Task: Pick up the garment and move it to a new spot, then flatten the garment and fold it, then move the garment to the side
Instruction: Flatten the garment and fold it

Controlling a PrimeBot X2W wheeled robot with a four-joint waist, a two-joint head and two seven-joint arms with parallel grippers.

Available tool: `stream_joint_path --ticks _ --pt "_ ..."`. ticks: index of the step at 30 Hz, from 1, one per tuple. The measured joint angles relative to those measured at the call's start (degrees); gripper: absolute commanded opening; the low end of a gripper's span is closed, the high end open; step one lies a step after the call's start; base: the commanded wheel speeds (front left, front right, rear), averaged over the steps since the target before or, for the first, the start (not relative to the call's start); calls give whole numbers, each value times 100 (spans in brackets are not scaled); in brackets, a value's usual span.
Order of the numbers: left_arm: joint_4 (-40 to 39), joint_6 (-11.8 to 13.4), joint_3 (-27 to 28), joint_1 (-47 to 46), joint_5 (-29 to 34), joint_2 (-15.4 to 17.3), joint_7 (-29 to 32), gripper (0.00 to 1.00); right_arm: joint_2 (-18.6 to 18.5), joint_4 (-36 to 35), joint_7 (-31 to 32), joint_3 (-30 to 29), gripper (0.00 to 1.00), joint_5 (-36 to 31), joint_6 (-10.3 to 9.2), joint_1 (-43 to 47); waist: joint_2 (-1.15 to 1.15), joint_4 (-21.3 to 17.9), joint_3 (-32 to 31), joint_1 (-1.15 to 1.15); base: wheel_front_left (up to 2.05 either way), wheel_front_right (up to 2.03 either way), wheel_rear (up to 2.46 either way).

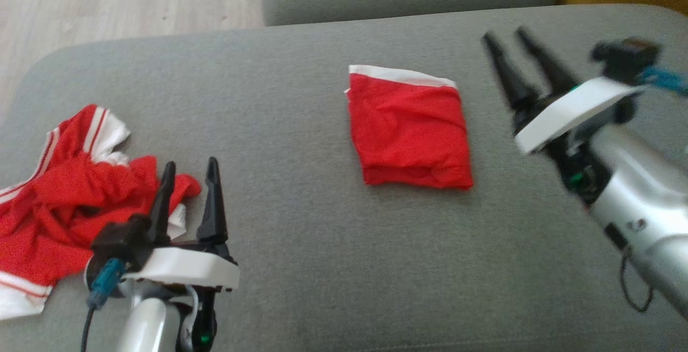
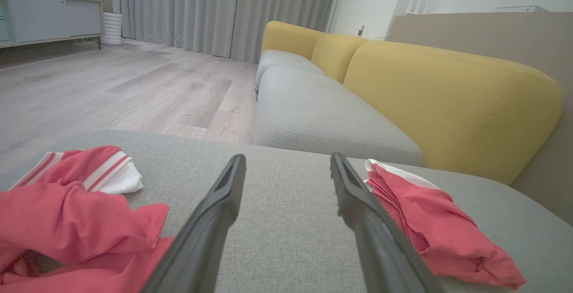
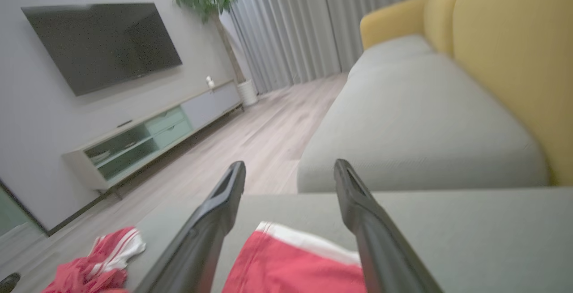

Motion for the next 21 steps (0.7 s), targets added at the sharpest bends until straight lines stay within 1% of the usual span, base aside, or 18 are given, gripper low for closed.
stream_joint_path --ticks 3,4,5,9,11,16,21 --pt "-27 8 94 46 24 41 0 100 -81 -158 -16 -915 100 -793 0 139 0 -177 -56 0 0 0 0" --pt "-33 23 107 47 60 55 0 100 -81 -219 -16 -1211 100 -1068 0 277 0 -233 -76 0 0 0 0" --pt "-68 55 135 49 92 67 0 100 -65 -319 -18 -1711 100 -1552 0 668 0 -333 -112 0 0 0 0" --pt "-132 94 269 62 124 154 0 100 83 -453 -18 -2543 100 -2429 0 1547 0 -505 -178 0 0 0 0" --pt "-132 100 296 86 199 183 0 100 199 -548 -18 -2880 100 -2766 0 1880 0 -571 -211 0 0 0 0" --pt "-127 157 420 272 372 199 0 100 463 -787 -18 -3485 100 -3549 0 2444 0 -668 -290 0 0 0 0" --pt "-11 199 461 289 460 204 0 100 731 -831 -18 -3852 100 -4045 0 2935 0 -652 -303 0 0 0 0"
